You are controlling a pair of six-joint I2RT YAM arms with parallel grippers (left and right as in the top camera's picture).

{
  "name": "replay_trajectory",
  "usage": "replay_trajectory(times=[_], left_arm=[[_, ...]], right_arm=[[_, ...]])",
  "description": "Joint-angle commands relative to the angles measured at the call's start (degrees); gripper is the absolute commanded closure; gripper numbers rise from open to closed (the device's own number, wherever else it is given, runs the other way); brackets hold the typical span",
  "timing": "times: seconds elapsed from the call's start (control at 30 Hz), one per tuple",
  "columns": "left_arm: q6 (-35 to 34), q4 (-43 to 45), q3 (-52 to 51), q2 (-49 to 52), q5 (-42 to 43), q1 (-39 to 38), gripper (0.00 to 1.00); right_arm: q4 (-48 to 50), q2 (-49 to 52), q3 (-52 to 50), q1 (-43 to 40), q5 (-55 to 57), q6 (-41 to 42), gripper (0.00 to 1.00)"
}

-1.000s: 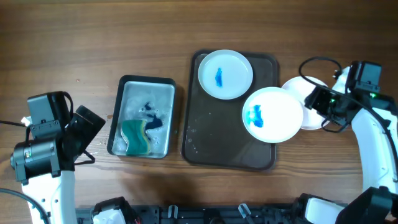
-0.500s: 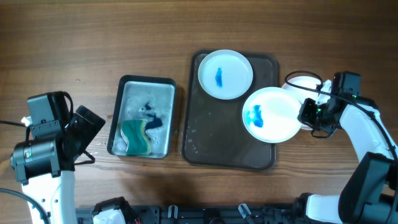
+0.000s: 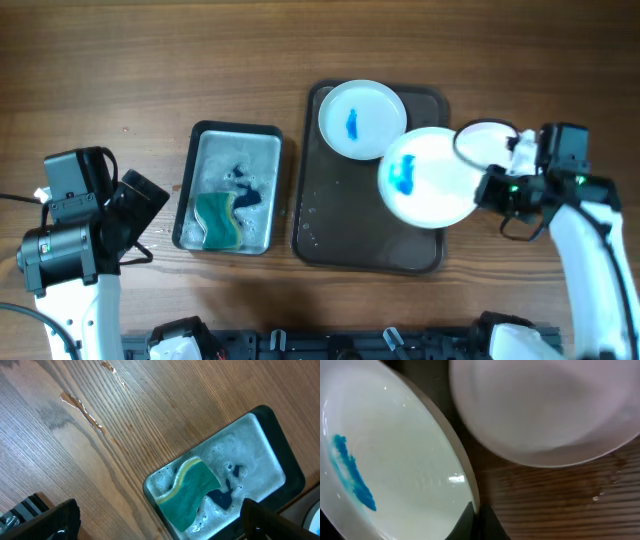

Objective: Clean dirty plates on tray and stack at the side

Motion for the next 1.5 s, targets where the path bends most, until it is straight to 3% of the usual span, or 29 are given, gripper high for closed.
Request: replay_trajectory(times=[0.0, 0.13, 0.23, 0.4, 0.57, 0.63, 0.67, 0.8, 0.93, 1.03, 1.1, 1.27, 1.37, 1.47], left_arm=[[-1.0, 0.0, 0.9, 0.1, -0.5, 0.4, 0.0], [-1.0, 0.0, 0.9, 0.1, -1.9, 0.4, 0.0], [-1.0, 0.0, 0.9, 0.1, -2.0, 0.4, 0.0], [-1.0, 0.0, 0.9, 0.1, -0.9, 0.4, 0.0], [-0.3, 0.6, 0.9, 0.1, 16.0, 0.3, 0.0], [5.8, 2.1, 0.9, 0.4, 24.4, -0.3, 0.0], [8.6, 2.7, 0.9, 0.7, 27.5, -1.0, 0.0], [13.1, 3.1, 0.9, 2.6, 28.4, -6.4, 0.02], [12.9, 1.5, 0.9, 6.0, 18.9, -13.7, 0.15], [4.6, -0.2, 0.3, 9.6, 6.9, -17.5, 0.17], [4.1, 1.8, -1.2, 12.7, 6.0, -18.8, 0.28], [3.5, 8.4, -6.8, 21.2, 7.0, -19.4, 0.42], [2.8, 11.7, -9.3, 26.8, 7.2, -19.4, 0.6], [2.6, 14.2, -10.8, 32.7, 7.6, -19.4, 0.62]], right_arm=[[-1.2, -3.9, 0.2, 8.0, -3.3, 1.7, 0.96], [-0.8, -2.4, -0.8, 17.4, -1.2, 7.3, 0.96], [1.4, 0.6, -4.3, 23.1, 3.5, 18.4, 0.96], [11.1, 7.3, -11.2, 27.0, 3.8, 26.2, 0.96], [16.7, 10.6, -10.6, 26.9, 10.6, 22.3, 0.95], [16.4, 9.8, -8.5, 26.9, 10.9, 17.3, 0.71], [15.8, 9.0, -7.3, 26.9, 11.0, 15.4, 0.66], [11.4, 4.2, -2.0, 26.9, 11.0, 8.7, 0.64], [8.9, -0.9, 1.2, 26.9, 10.7, 7.3, 0.64], [7.9, -4.1, 1.2, 26.9, 10.7, 7.4, 0.64], [6.6, -5.5, 1.2, 26.9, 10.7, 7.8, 0.64], [4.4, -5.2, 1.2, 26.9, 10.7, 10.7, 0.64], [4.2, -4.5, 1.2, 26.9, 10.7, 11.5, 0.62], [4.2, -3.7, 1.2, 26.9, 10.7, 11.9, 0.62]])
